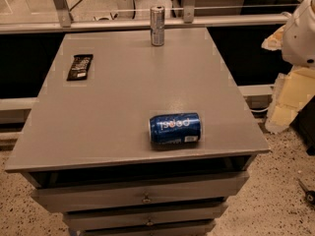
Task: Move pepsi can near rxbar chocolate
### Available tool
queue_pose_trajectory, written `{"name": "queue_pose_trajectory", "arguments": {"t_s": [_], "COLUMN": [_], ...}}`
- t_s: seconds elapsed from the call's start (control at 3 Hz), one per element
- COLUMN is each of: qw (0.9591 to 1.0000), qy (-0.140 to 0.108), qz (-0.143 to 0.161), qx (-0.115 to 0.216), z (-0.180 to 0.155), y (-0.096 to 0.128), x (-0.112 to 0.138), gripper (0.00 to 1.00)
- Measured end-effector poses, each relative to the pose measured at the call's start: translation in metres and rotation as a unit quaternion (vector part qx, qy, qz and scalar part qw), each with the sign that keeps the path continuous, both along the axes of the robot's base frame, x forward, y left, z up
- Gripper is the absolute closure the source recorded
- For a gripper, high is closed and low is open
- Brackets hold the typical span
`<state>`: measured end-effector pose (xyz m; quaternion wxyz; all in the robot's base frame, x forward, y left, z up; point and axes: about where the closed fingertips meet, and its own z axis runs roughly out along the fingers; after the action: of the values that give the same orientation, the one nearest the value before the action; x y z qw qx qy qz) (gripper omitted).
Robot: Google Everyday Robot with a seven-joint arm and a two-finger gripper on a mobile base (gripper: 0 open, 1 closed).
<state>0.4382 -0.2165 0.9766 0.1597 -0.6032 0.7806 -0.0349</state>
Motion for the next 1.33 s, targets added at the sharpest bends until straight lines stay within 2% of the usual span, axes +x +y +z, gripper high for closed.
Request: {"name": "queue_pose_trajectory", "arguments": {"t_s": [0.33,0.67,1.0,1.33], "qw": [1.0,0.9997,0.9977,0.9935], "qy": [0.0,0.001,0.012,0.028], "qz": [0.0,0.01,0.021,0.032], "qx": [0.0,0.023,0.064,0.106], "z": [0.0,-0.016,-0.049,-0.075], "y": [0.0,0.014,0.036,0.065], "x": [0.0,0.006,0.011,0.017], "gripper": [0.0,0.0,0.0,0.0]}}
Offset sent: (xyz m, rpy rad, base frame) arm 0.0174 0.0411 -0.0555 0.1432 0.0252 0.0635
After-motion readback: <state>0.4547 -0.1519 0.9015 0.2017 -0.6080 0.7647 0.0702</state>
